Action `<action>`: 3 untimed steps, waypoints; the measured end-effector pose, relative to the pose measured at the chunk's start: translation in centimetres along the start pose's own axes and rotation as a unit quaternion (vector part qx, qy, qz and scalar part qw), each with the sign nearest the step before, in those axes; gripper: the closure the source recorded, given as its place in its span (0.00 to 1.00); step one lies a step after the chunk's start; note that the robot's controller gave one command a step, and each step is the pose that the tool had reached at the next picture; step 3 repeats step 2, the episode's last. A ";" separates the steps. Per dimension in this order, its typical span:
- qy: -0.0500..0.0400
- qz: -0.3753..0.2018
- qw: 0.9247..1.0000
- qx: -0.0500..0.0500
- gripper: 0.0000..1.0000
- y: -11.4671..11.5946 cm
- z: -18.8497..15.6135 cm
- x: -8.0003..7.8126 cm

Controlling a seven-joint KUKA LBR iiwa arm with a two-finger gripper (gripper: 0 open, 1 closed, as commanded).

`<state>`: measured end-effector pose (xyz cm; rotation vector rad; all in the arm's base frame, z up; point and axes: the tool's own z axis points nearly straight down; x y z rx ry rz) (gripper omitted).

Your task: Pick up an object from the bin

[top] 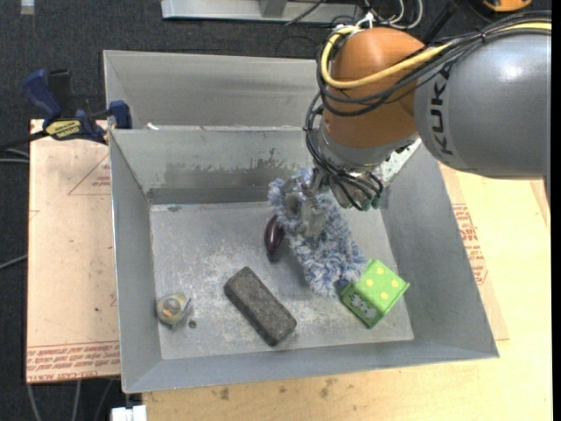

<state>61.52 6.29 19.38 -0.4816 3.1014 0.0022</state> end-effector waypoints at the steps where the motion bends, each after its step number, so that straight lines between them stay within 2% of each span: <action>1: 0.002 -0.004 1.000 0.000 1.00 -0.1 -3.9 0.0; 2: 0.000 -0.009 1.000 0.000 1.00 -0.4 -5.8 -0.5; 3: 0.000 -0.009 1.000 0.000 1.00 -0.4 -5.8 -0.5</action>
Offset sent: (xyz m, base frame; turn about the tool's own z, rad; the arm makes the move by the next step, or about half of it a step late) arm 0.0196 -0.0139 0.0904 -0.0418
